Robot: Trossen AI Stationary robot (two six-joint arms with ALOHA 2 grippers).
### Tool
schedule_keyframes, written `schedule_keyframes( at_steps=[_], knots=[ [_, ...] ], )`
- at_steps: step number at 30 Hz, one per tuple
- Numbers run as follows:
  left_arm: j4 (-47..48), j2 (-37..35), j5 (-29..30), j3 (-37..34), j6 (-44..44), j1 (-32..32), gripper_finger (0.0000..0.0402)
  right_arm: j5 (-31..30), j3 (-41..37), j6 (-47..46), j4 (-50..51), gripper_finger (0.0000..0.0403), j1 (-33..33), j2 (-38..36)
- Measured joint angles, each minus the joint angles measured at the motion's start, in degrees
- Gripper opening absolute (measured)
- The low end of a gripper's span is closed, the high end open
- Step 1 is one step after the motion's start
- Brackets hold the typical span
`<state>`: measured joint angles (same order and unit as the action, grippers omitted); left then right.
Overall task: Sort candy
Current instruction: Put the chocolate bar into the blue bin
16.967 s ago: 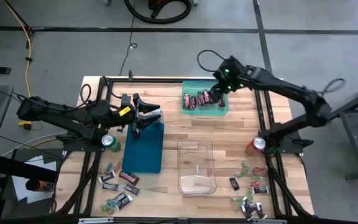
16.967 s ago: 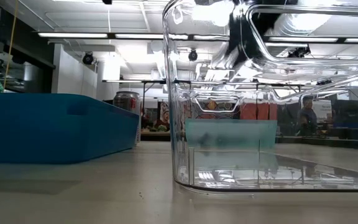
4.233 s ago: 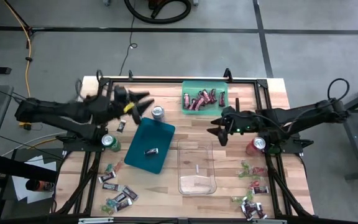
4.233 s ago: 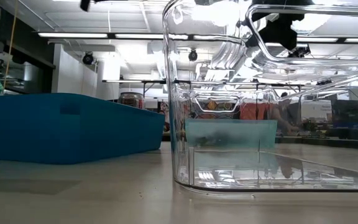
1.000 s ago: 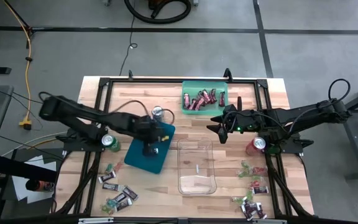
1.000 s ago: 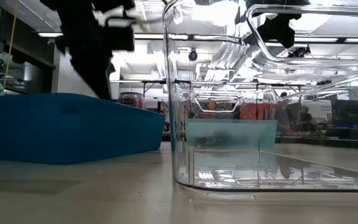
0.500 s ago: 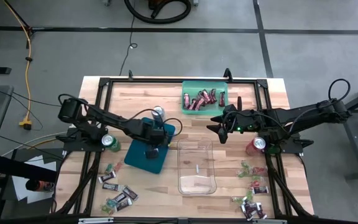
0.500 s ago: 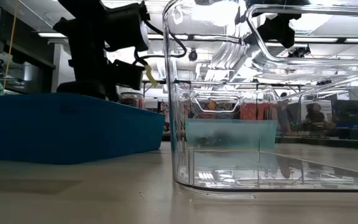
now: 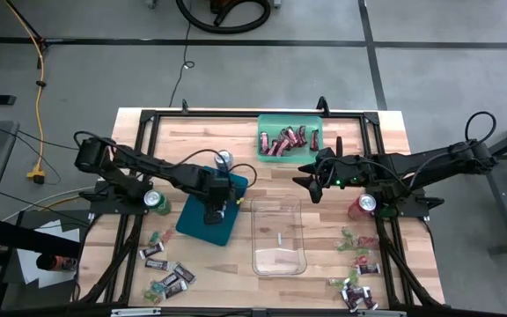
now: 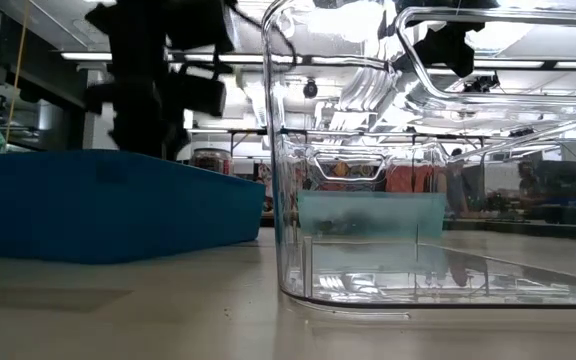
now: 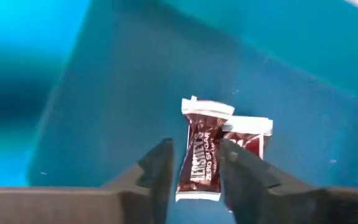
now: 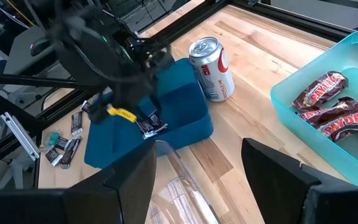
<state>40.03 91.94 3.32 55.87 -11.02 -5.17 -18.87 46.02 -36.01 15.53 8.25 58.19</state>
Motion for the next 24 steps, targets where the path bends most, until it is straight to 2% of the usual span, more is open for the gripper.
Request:
schedule_keyframes(
  at_steps=[5,9,11,14,19,24],
  knots=[
    [4.7,-4.3,0.1,4.1,1.2,0.9,0.0195,0.6,0.0,0.0,-0.3,0.0231,0.0,0.0],
    [7.2,-9.9,-2.3,7.0,-1.1,2.0,0.0222,4.8,2.1,1.1,-0.2,0.0231,0.0,-1.2],
    [3.3,-14.5,-3.2,6.9,-3.9,1.9,0.0226,7.0,4.7,2.3,-0.2,0.0231,0.3,-2.0],
    [-7.4,-21.9,-2.8,4.8,-7.6,1.6,0.0227,11.8,8.8,0.5,2.4,0.0231,2.2,-2.1],
    [-25.2,-31.9,3.6,0.8,-11.3,0.8,0.0227,20.0,14.0,-11.4,13.8,0.0231,9.6,0.9],
    [-28.0,-36.7,9.5,0.2,-11.4,0.8,0.0227,26.0,13.8,-29.7,20.8,0.0231,23.5,6.1]
  ],
)
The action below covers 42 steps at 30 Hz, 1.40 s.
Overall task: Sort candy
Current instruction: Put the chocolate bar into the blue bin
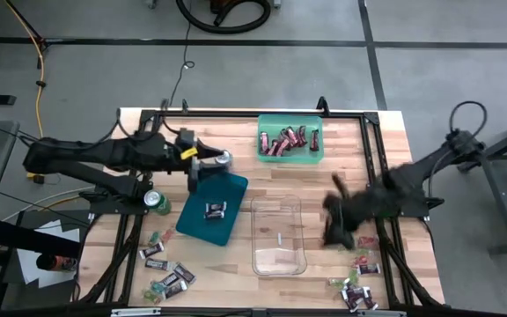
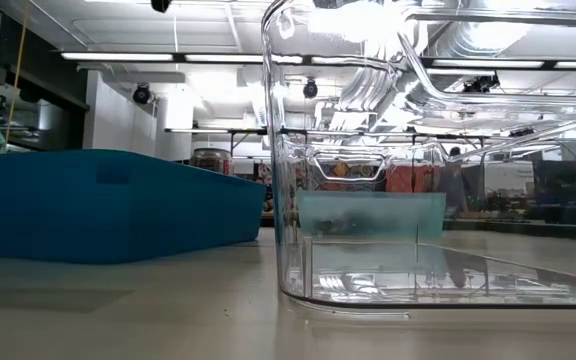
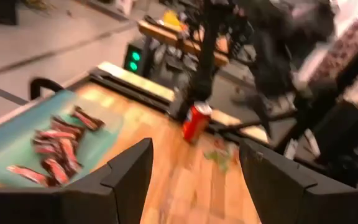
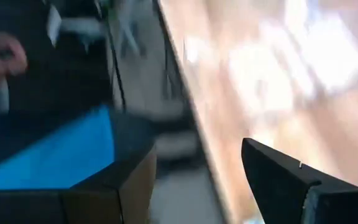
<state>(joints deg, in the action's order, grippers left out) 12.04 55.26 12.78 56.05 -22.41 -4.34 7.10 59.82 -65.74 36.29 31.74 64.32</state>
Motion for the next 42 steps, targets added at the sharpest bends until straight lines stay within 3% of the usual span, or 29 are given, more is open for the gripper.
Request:
schedule_keyframes(
  at_steps=[7,12,17,26,38,42],
  knots=[
    [0.2,-0.8,0.7,-0.1,1.9,0.3,0.0227,0.6,-1.6,-22.1,0.7,0.0231,19.6,13.6],
    [0.2,0.2,0.7,-0.1,3.1,0.3,0.0227,4.7,-1.6,-29.6,-3.7,0.0231,26.2,23.3],
    [0.2,0.8,0.7,-0.1,3.1,0.3,0.0227,6.2,0.0,-27.7,-3.8,0.0231,28.0,31.1],
    [0.2,0.8,0.7,-0.1,3.1,0.3,0.0227,3.4,6.9,-16.7,9.8,0.0231,28.1,41.1],
    [0.2,0.8,0.9,-0.1,3.1,0.3,0.0227,2.5,6.0,-13.8,9.5,0.0231,28.1,42.9],
    [0.2,0.8,0.9,-0.1,3.1,0.3,0.0227,2.9,5.4,-13.4,10.5,0.0204,28.1,42.9]
  ],
)
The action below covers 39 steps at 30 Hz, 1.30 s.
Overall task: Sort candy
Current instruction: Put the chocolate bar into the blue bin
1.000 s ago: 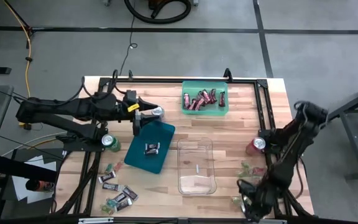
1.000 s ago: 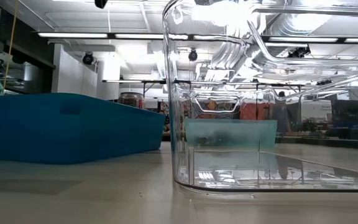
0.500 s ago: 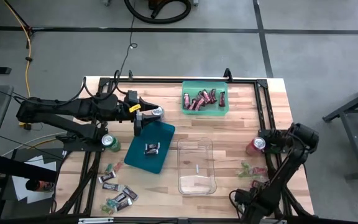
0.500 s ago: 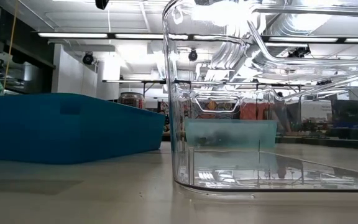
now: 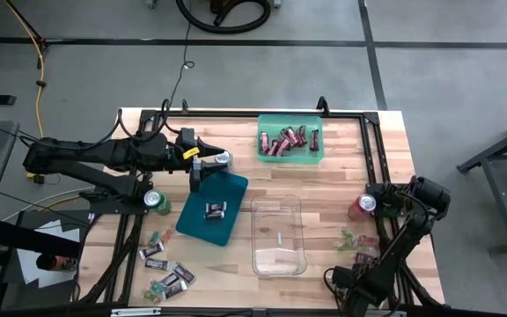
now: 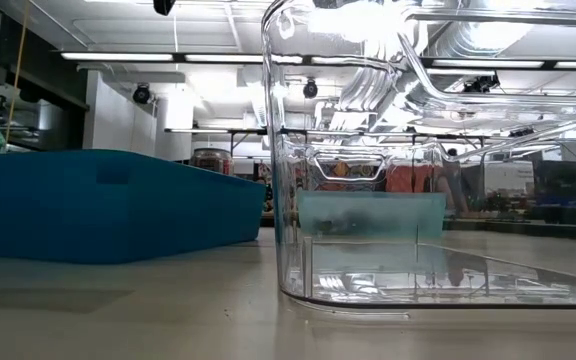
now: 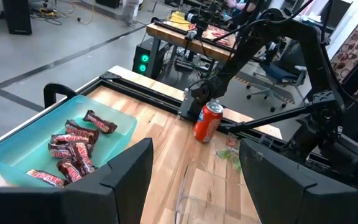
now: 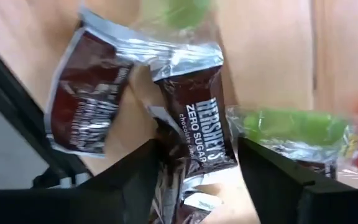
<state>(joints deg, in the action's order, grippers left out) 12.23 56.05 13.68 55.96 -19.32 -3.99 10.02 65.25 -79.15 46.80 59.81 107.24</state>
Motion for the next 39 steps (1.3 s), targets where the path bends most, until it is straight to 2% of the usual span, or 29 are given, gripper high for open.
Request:
schedule_keyframes(
  at_steps=[3,6,8,11,15,20,25,29,31,35,39],
  knots=[
    [0.0,0.0,0.0,0.0,0.0,0.0,0.0227,0.1,0.0,1.3,0.3,0.0142,0.0,0.0],
    [0.0,0.0,0.0,0.0,0.0,0.0,0.0227,0.5,0.0,2.0,0.4,0.0046,-0.1,-0.1],
    [0.0,0.0,0.0,0.0,0.0,0.0,0.0227,0.2,0.2,2.4,0.5,0.0017,-0.2,-0.6],
    [0.0,0.0,0.0,0.0,0.0,0.0,0.0227,-1.0,1.4,2.2,2.3,0.0026,-0.3,-2.5],
    [-0.1,0.0,0.6,0.0,0.8,0.0,0.0227,-2.5,2.9,2.2,7.0,0.0008,-0.3,-6.9],
    [-0.1,0.0,0.6,0.0,1.0,0.0,0.0227,-5.2,4.1,2.0,13.2,0.0007,-0.3,-14.8],
    [-0.1,0.0,0.6,0.0,1.0,0.0,0.0227,-11.9,3.8,2.8,14.2,0.0005,-1.0,-22.8],
    [-0.1,0.0,0.6,0.0,1.0,0.0,0.0227,-15.2,2.3,5.7,14.0,0.0004,-3.0,-24.7],
    [-0.1,0.0,0.6,0.0,1.0,0.0,0.0227,-15.4,0.4,7.1,11.8,0.0004,-4.1,-24.7],
    [-0.1,0.0,0.6,0.0,1.0,0.0,0.0227,-15.4,-6.2,9.2,0.7,0.0004,-6.4,-24.1],
    [-0.1,0.0,0.6,0.0,1.0,0.0,0.0227,-15.1,-13.4,6.1,-8.3,0.0007,-8.9,-22.8]
  ],
)
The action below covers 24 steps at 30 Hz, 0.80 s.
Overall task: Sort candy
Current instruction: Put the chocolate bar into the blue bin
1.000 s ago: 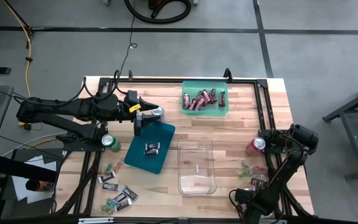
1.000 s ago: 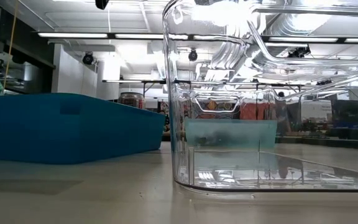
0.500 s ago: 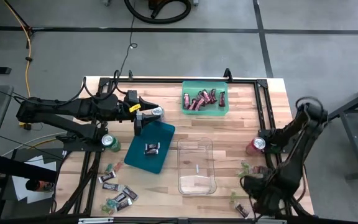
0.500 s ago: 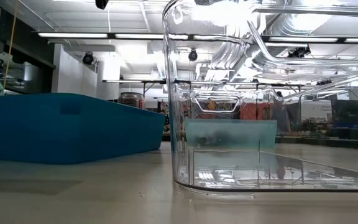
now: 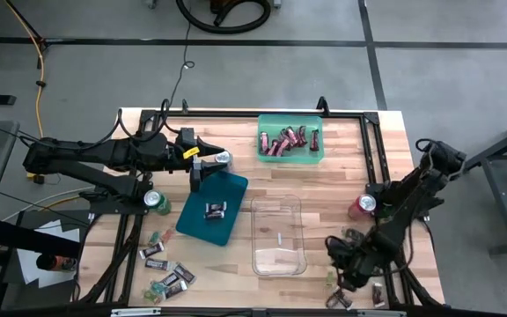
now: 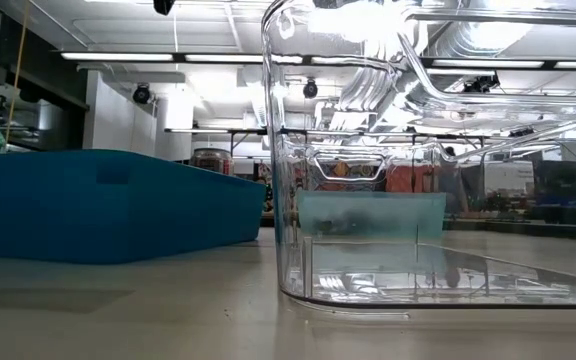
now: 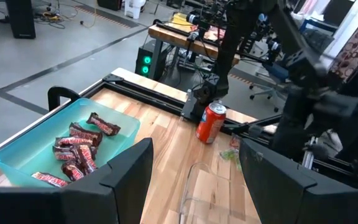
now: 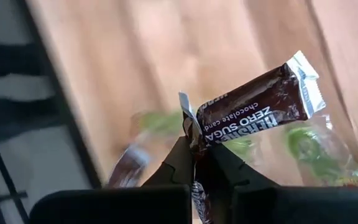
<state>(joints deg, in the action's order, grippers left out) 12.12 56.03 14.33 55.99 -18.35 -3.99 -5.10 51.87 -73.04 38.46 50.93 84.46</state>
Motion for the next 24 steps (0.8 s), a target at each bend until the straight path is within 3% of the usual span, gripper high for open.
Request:
schedule_keyframes(
  at_steps=[8,18,24],
  knots=[
    [0.0,0.0,0.0,0.0,0.0,0.0,0.0227,2.9,-6.6,-2.5,-9.3,0.0055,-4.1,0.6],
    [0.0,0.0,0.0,0.0,0.0,0.0,0.0227,4.8,-7.8,1.4,-10.7,0.0129,-6.9,0.6],
    [0.0,0.0,0.0,0.0,0.0,0.0,0.0227,7.4,-7.8,1.0,-13.1,0.0146,-7.6,0.6]
  ],
)
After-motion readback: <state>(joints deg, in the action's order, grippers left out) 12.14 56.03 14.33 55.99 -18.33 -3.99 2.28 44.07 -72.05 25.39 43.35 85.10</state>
